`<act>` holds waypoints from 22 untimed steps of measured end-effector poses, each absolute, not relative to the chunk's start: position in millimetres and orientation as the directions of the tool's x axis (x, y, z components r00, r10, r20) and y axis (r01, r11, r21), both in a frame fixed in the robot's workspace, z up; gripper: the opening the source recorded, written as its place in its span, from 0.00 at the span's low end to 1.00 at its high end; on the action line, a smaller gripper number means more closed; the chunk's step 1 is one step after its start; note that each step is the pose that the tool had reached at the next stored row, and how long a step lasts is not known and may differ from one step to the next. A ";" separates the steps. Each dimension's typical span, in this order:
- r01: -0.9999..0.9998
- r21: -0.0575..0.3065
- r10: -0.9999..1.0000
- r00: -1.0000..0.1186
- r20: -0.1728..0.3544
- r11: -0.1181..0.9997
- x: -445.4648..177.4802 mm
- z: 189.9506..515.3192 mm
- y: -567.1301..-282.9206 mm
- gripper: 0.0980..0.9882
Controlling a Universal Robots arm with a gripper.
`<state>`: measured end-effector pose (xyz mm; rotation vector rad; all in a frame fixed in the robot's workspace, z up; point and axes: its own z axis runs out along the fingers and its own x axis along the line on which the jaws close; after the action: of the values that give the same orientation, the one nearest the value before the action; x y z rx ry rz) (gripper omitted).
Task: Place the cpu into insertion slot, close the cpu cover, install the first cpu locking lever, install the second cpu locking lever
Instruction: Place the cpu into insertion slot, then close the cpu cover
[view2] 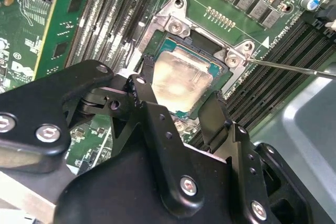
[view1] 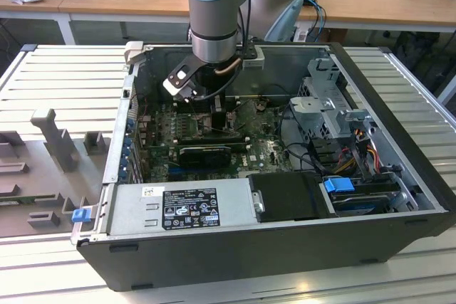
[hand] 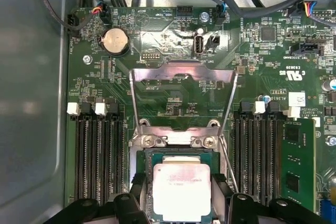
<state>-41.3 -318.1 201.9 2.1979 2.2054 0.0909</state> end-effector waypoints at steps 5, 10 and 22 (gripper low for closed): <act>0.998 0.060 1.000 -0.004 0.024 0.002 -41.4 203.6 -318.0 0.57; 0.998 0.060 1.000 -0.004 0.021 0.003 -41.3 210.3 -318.0 0.56; 0.998 0.060 1.000 -0.004 0.000 0.004 -41.4 225.5 -319.4 0.01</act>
<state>-41.4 -319.4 225.5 2.1868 2.1951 0.0659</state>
